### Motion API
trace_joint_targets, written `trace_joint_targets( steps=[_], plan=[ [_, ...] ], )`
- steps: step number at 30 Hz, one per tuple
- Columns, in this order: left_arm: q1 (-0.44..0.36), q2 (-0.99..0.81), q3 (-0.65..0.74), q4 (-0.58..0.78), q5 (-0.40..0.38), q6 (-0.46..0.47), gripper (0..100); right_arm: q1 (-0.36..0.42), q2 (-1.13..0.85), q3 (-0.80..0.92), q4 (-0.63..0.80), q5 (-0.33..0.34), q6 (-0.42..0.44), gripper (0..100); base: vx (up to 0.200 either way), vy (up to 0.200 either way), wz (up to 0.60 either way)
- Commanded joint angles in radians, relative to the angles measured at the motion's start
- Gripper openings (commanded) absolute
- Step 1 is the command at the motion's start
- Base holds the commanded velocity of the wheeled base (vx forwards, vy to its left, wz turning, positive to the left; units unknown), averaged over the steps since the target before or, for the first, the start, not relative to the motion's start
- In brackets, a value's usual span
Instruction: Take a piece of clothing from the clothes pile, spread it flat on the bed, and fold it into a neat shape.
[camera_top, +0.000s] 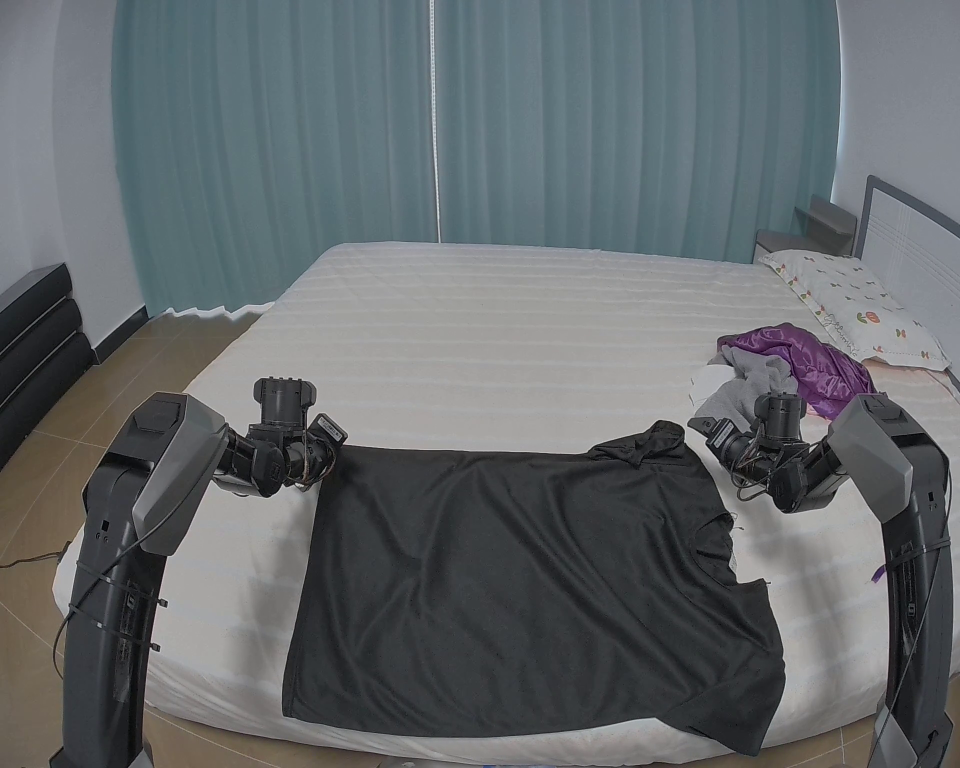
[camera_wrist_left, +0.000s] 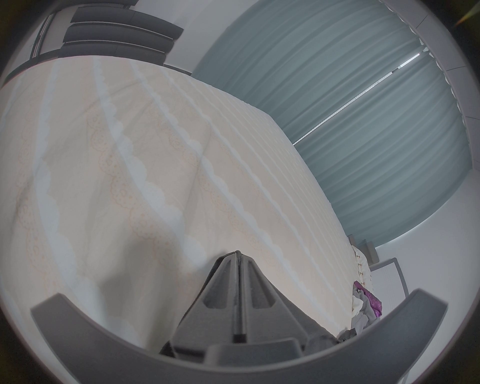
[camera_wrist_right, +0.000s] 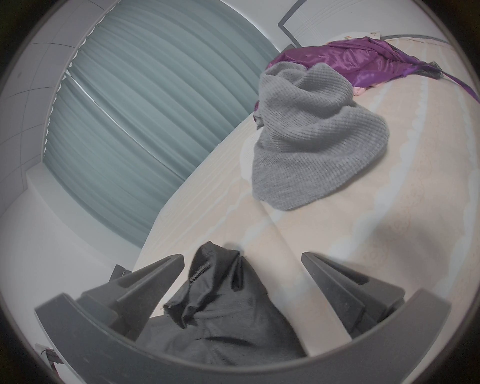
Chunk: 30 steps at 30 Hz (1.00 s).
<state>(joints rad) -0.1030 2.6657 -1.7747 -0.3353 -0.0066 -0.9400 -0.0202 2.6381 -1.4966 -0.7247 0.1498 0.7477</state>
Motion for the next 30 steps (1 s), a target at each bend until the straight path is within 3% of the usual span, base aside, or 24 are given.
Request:
trace_joint_targets(
  steps=[1,10,11,25,30],
  plan=[
    [-0.001,-0.001,0.000,-0.001,0.000,0.000,0,0.005,0.042,-0.031,0.001,-0.001,-0.001,100,0.000,0.000,0.00],
    [-0.003,-0.001,0.001,0.001,0.000,0.000,0,0.014,0.089,-0.082,0.027,-0.007,0.001,100,0.000,0.000,0.00],
    [-0.003,-0.001,0.001,0.001,0.000,0.000,0,0.017,0.092,-0.083,0.028,-0.007,0.001,0,0.000,0.000,0.00],
    [-0.003,-0.001,-0.009,-0.002,0.007,0.004,0,0.016,0.083,-0.113,0.013,-0.036,0.012,0,0.000,0.000,0.00],
    [-0.001,-0.006,-0.019,-0.010,0.013,0.004,0,0.003,0.079,-0.174,0.011,-0.091,0.012,0,0.000,0.000,0.00]
  ],
)
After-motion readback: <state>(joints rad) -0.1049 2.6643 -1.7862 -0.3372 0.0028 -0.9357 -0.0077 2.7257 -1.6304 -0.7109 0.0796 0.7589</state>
